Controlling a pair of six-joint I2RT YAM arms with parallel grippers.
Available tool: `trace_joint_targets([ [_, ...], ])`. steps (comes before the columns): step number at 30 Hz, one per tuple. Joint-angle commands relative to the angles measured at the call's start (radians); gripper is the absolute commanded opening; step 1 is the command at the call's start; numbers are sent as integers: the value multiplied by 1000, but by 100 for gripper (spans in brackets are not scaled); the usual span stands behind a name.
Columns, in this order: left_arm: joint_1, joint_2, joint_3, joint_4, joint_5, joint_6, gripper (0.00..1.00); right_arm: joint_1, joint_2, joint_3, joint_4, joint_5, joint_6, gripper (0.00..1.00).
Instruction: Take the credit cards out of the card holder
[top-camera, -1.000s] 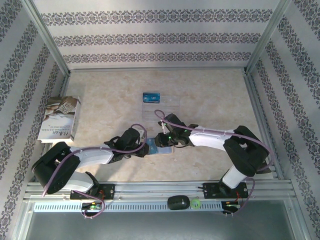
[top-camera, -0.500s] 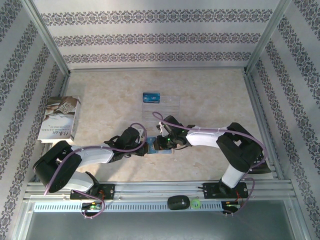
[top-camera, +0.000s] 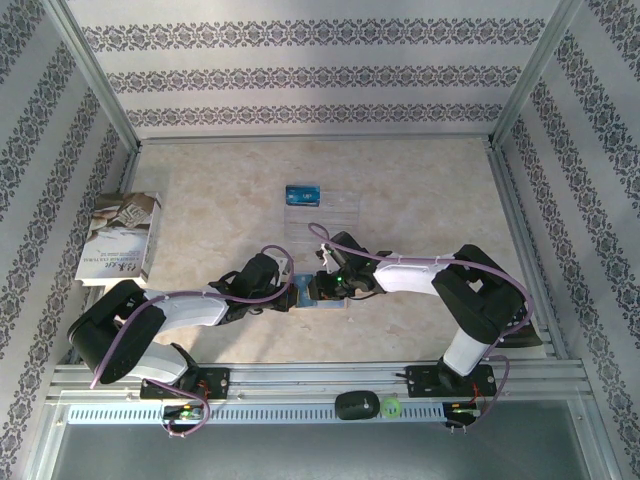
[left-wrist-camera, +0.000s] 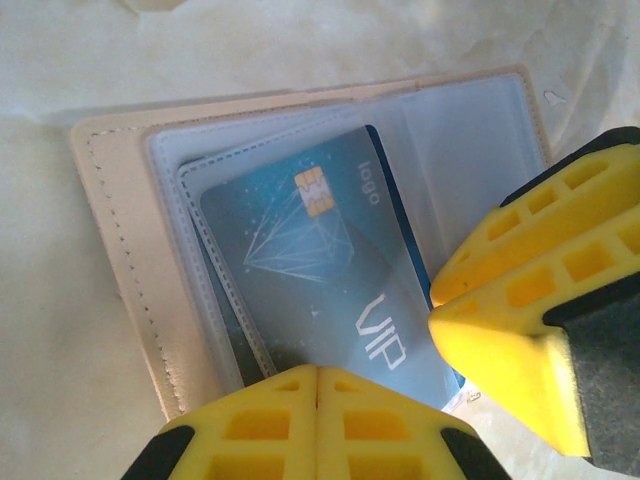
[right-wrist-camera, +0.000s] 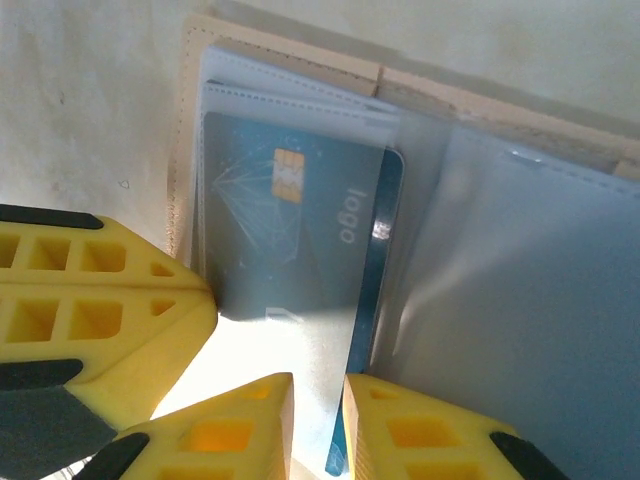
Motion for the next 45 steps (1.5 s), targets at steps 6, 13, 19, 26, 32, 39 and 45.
trace_joint_targets([
  [6, 13, 31, -30, -58, -6, -11, 7, -14, -19, -24, -13, 17, 21, 20],
  [13, 13, 34, -32, -55, -7, -12, 6, -22, -32, -38, -13, 27, 26, 19],
  [19, 13, 37, -30, -53, -5, -12, 6, -21, -13, -34, 4, 3, 28, 19],
  [26, 15, 57, -27, -41, 5, -11, 6, -21, 34, -21, 41, -56, 39, 19],
  [32, 20, 58, -33, -35, 10, -17, 7, -28, 14, -41, 32, -21, 46, 8],
  [39, 34, 60, -43, -24, 18, -24, 6, -48, -46, -83, 33, 27, 56, 0],
  [45, 38, 61, -53, -14, 23, -27, 3, -74, -106, -120, 4, 65, 62, 0],
])
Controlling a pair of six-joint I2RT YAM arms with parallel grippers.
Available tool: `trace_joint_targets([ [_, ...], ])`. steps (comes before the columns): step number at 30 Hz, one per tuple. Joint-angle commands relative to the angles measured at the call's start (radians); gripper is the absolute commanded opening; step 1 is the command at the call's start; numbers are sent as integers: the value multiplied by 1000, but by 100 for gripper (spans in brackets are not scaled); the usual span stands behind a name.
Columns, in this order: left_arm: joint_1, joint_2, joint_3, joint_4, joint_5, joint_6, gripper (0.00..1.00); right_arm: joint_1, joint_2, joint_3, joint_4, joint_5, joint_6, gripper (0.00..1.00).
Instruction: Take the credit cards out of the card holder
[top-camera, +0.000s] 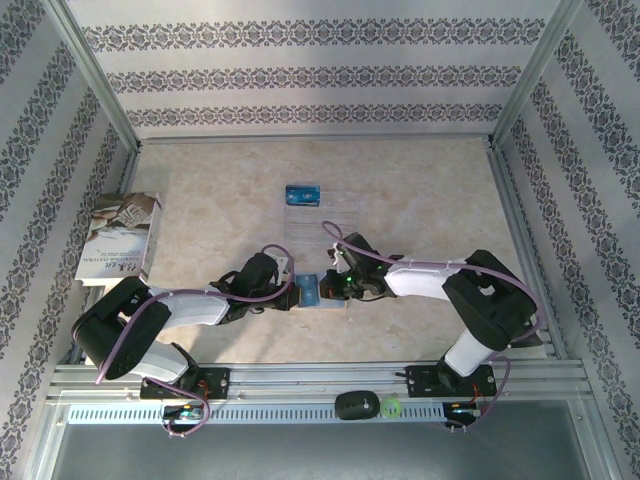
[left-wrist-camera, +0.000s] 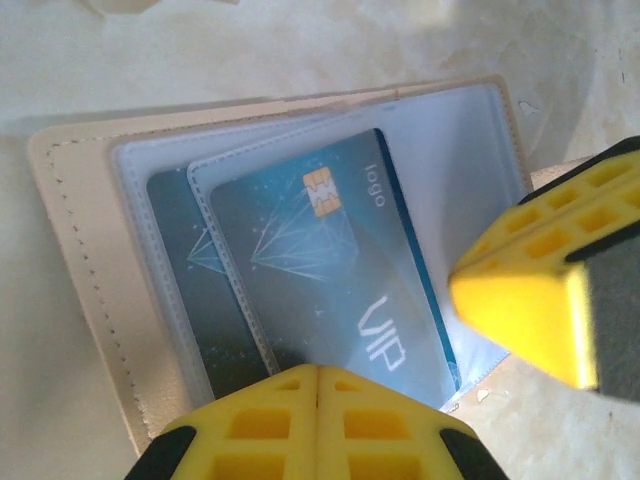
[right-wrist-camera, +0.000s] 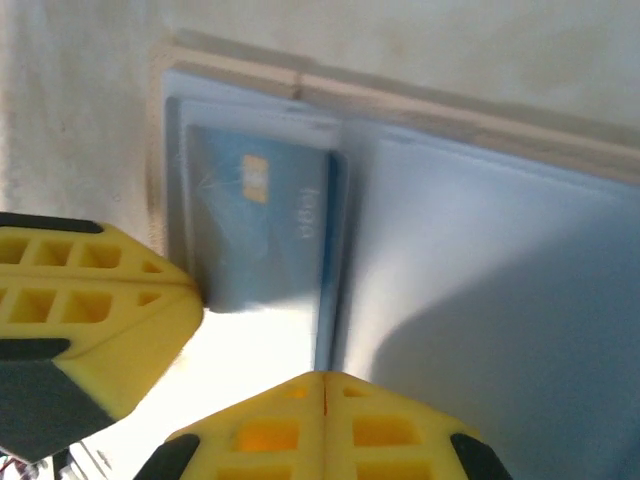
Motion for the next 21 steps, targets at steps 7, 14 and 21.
trace_joint_targets([
  [7, 22, 37, -45, -78, -26, -9, 3, -30, -35, -42, -28, 36, 1, 2],
  [14, 38, 45, -57, -75, -25, -22, 2, 17, -37, 33, -10, -18, -49, 13],
  [21, 44, 31, -63, -81, -25, -22, 5, 29, 20, 71, 16, -36, -41, 18],
])
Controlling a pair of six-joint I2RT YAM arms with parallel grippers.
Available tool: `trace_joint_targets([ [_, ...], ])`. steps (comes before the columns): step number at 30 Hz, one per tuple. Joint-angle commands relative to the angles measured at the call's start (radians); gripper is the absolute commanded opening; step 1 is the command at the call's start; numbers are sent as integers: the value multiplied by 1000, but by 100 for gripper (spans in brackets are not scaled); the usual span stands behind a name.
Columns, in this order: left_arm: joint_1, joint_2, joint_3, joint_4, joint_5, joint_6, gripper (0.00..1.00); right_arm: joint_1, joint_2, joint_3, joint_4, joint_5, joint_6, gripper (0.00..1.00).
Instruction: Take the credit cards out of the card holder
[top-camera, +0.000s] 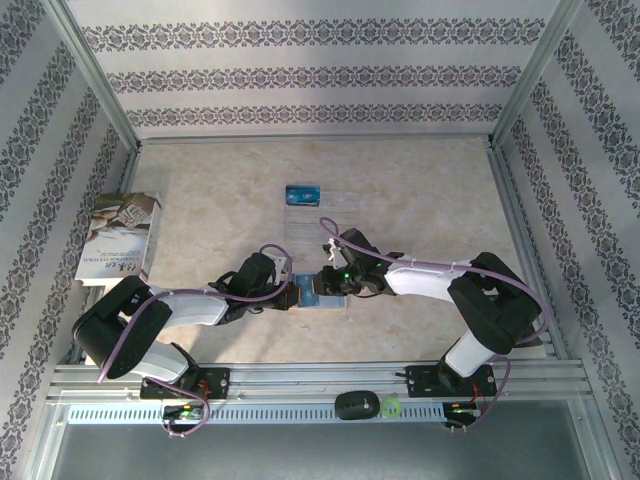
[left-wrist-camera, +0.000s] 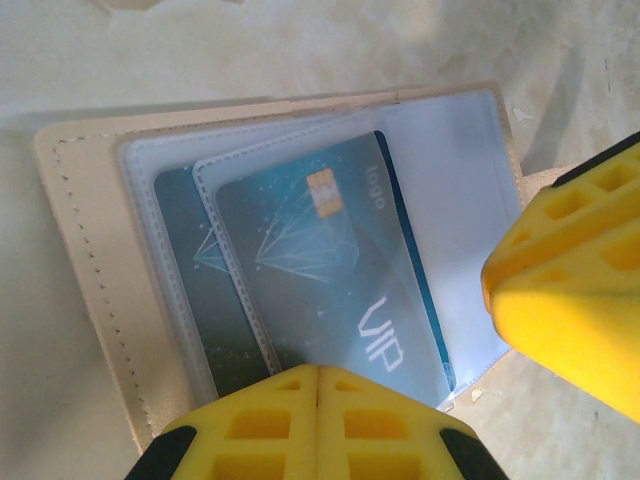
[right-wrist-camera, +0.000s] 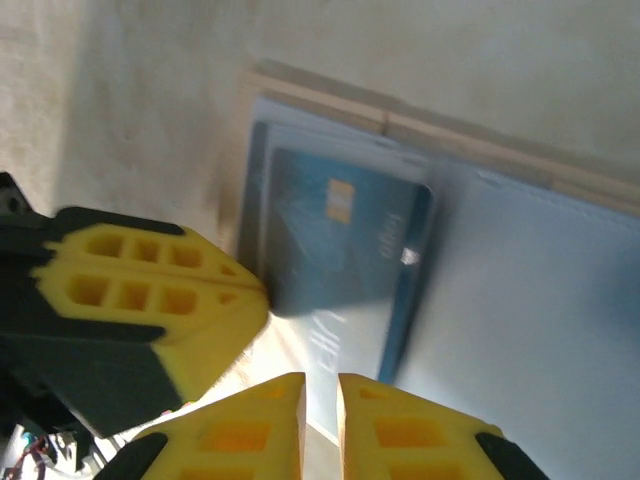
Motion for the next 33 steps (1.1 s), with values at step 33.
trace_joint_targets([
  [33, 53, 46, -46, -99, -19, -2, 5, 6, 115, 47, -38, -2, -21, 15],
])
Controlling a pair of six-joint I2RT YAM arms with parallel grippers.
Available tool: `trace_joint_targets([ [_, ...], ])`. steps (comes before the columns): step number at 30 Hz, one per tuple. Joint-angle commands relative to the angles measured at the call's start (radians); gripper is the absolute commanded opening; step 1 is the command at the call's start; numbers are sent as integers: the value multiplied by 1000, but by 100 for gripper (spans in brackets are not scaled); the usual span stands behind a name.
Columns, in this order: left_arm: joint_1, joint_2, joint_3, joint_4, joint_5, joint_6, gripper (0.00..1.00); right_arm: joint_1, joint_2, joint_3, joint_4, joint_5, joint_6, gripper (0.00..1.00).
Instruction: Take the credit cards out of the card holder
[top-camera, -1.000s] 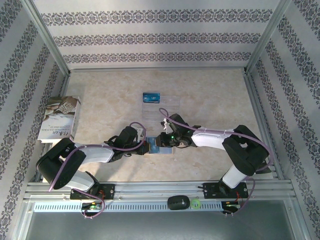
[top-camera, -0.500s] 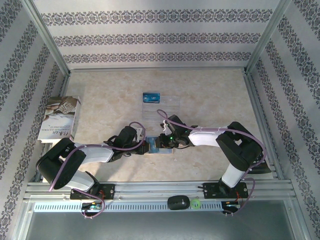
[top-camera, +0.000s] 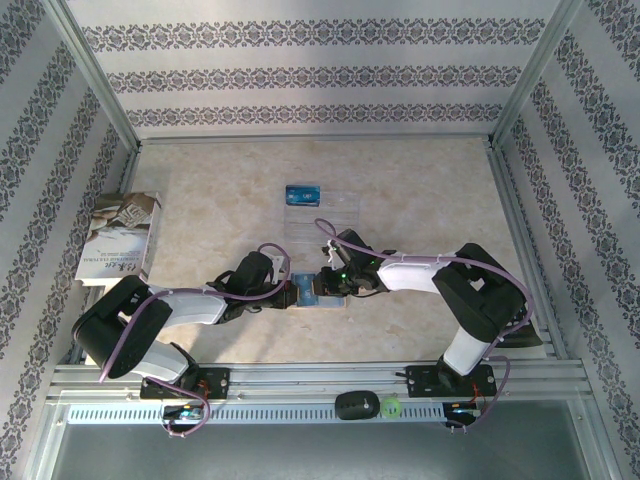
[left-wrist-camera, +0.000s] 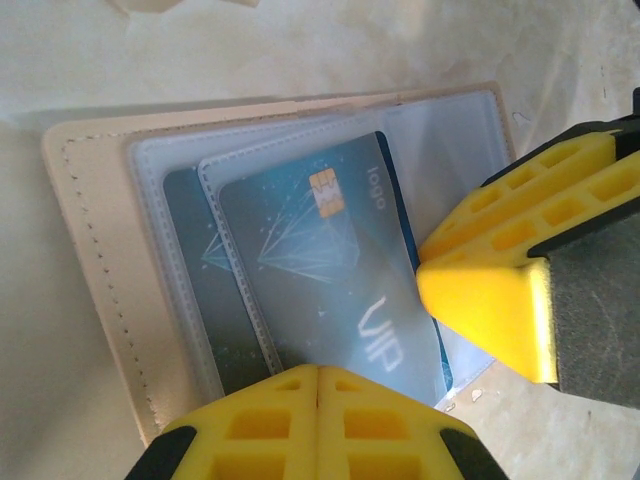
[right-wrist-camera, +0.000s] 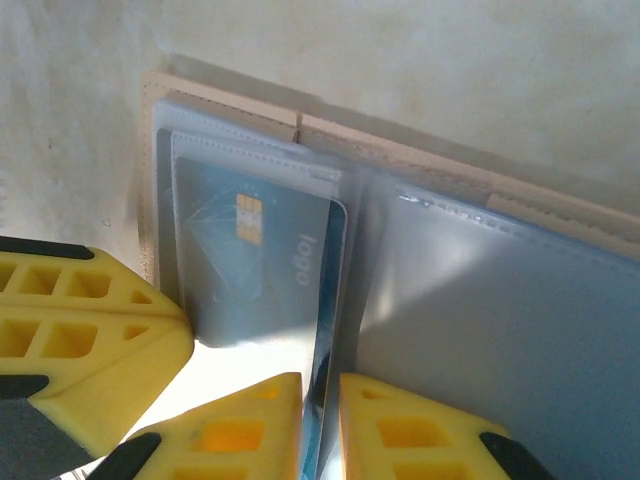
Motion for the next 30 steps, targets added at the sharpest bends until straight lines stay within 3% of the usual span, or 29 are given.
trace_joint_targets([
  [1, 27, 42, -41, -105, -49, 0, 5, 11, 23, 17, -22, -15, -15, 14],
  [6, 26, 60, -38, -96, -34, -1, 5, 10, 30, 9, 6, -36, -5, 13],
  [10, 28, 56, -38, -99, -39, -2, 5, 9, 22, 2, -5, 1, 4, 0],
  [20, 45, 27, -50, -117, -44, 3, 6, 9, -55, 11, -236, 257, -71, 0],
  [24, 47, -7, -40, -127, -30, 13, 10, 12, -97, -2, -202, 253, -77, 1],
  [27, 47, -99, -27, -163, -39, 24, 13, 19, -142, 7, -182, 235, -97, 10],
  [30, 46, -218, 14, -255, -67, 69, 14, 19, -185, 14, -182, 241, -121, 13],
])
